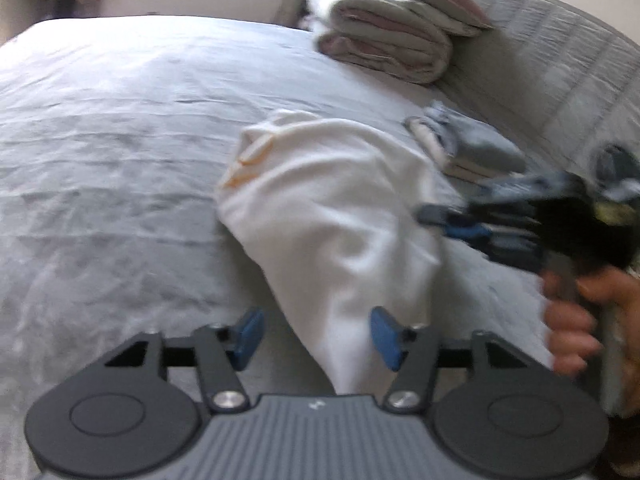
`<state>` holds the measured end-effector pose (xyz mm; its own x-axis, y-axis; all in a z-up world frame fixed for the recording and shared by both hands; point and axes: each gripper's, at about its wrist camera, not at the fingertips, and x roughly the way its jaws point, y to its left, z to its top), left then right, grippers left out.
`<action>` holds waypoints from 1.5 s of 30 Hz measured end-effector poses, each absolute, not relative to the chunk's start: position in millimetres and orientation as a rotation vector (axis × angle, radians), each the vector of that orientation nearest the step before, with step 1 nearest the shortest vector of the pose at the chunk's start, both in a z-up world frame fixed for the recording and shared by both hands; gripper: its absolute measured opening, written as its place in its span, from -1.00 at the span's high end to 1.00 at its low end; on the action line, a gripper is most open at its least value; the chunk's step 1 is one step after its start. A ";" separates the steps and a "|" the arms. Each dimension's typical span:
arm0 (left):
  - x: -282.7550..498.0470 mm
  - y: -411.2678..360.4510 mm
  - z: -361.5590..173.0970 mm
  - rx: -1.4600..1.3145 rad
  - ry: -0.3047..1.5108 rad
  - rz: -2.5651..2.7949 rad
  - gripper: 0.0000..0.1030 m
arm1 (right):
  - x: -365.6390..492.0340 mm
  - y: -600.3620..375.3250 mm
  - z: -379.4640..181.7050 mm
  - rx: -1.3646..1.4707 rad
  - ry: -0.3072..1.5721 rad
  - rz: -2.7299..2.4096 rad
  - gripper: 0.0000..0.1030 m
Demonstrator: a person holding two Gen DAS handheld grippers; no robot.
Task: Fold clothes
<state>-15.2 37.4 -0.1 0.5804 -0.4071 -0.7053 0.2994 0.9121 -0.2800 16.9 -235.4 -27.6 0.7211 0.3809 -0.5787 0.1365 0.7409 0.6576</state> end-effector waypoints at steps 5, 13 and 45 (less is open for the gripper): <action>3.1 45.0 -4.1 -0.212 0.886 -0.341 -0.41 | 1.6 -237.7 -23.5 0.769 0.785 0.194 0.76; 7.4 44.3 -4.3 -0.299 0.859 -0.283 -0.52 | -27.4 -225.7 -25.6 0.711 0.848 0.273 0.76; -52.4 8.7 6.2 -0.132 0.741 -0.588 0.89 | -30.7 -245.1 7.9 0.584 0.695 0.251 -0.21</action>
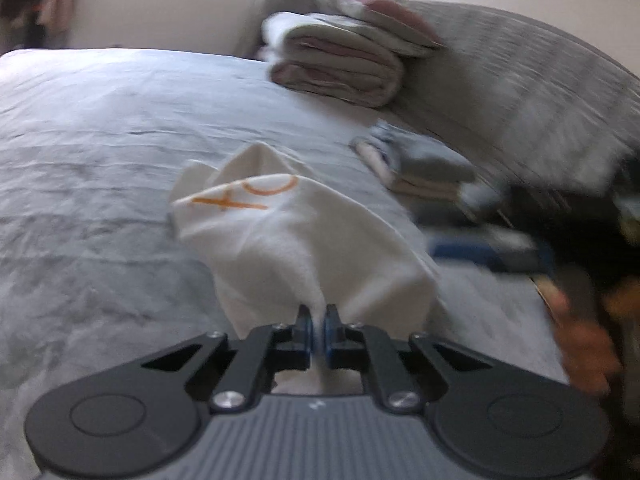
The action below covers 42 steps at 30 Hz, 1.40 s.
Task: Fold clothes
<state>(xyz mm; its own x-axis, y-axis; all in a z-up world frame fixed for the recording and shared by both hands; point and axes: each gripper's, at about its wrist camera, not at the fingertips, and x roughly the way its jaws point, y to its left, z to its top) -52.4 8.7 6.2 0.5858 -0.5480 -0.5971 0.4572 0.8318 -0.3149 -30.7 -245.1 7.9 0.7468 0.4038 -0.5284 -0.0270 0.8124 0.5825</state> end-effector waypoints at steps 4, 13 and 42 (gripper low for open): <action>-72.4 7.1 -1.9 -0.109 0.785 -0.676 0.89 | -18.1 -235.4 7.1 0.558 0.691 0.269 -0.22; -81.6 18.9 -6.8 -0.079 0.844 -0.742 0.87 | -9.1 -204.0 -13.3 0.472 0.790 0.322 -0.22; 1.8 35.8 14.6 -0.282 0.818 -0.418 0.37 | -46.2 -230.9 -36.9 0.451 0.915 0.398 -0.26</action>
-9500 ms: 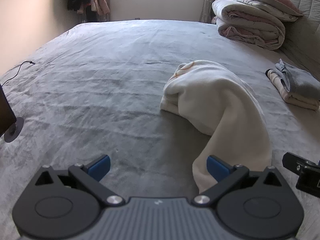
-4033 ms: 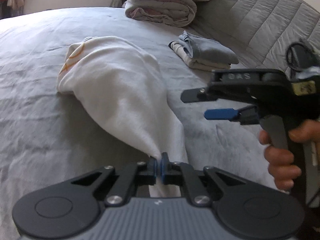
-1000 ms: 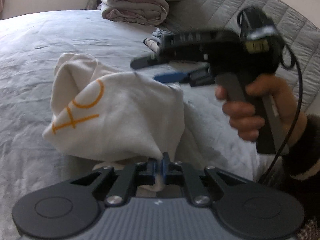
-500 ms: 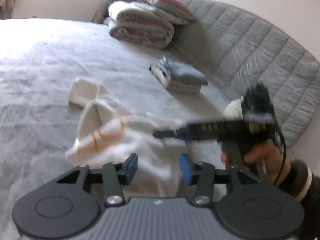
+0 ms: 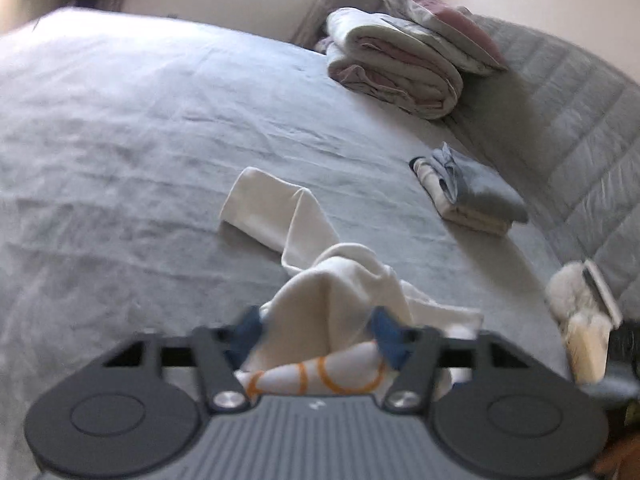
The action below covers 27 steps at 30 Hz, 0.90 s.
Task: Fold clothes
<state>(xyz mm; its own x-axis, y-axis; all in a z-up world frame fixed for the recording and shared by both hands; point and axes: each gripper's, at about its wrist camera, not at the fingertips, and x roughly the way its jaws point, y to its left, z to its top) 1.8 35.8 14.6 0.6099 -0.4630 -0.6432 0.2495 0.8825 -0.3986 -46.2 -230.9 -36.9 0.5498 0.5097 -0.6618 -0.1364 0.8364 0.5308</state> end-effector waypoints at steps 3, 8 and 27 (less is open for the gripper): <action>-1.8 37.9 17.0 -0.356 0.791 -0.410 0.68 | -49.6 -235.8 -32.0 0.448 0.913 0.385 -0.30; -20.4 40.2 34.9 -0.421 0.615 -0.393 0.73 | -52.8 -249.4 -19.6 0.507 0.878 0.353 -0.32; -53.9 29.5 59.5 -0.291 0.439 -0.565 0.73 | -58.3 -258.3 39.5 0.580 0.594 0.388 -0.44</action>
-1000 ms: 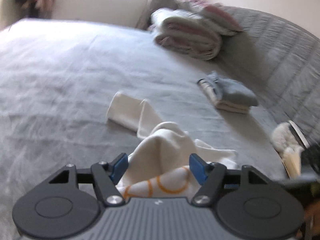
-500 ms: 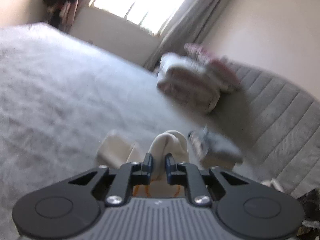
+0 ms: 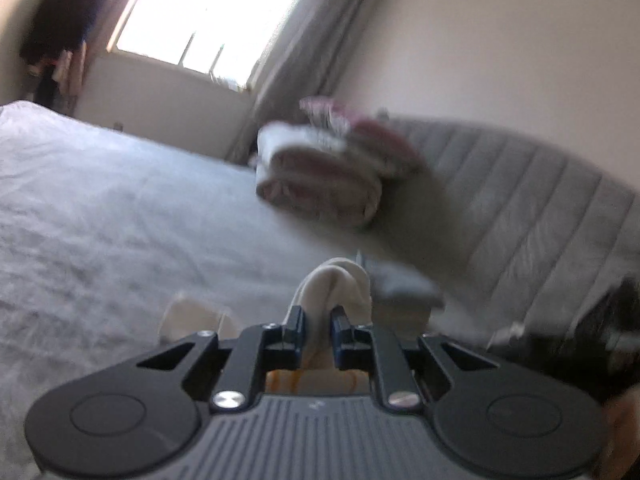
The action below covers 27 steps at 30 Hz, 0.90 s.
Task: Fold clothes
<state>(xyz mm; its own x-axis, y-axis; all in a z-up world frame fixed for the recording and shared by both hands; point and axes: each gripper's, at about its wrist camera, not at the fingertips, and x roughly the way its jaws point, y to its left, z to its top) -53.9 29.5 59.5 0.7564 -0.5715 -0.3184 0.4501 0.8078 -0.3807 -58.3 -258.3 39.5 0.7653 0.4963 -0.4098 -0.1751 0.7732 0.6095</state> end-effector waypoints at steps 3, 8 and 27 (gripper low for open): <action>-55.4 17.3 46.7 -0.235 0.480 -0.597 0.73 | -53.8 -261.8 35.7 0.588 0.602 0.375 -0.44; -66.6 -0.2 39.9 -0.161 0.498 -0.705 0.70 | -51.1 -260.4 31.0 0.598 0.643 0.392 -0.44; -134.2 -40.6 33.4 0.171 0.578 -1.171 -0.06 | -57.8 -262.7 -2.2 0.528 0.860 0.364 -0.44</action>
<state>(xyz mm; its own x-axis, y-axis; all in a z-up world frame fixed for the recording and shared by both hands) -134.2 -40.6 33.4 0.2639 -0.8177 -0.5117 0.9031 0.3957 -0.1666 -57.8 -262.7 -2.2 0.6040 0.5039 -0.6175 -0.0915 0.8135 0.5744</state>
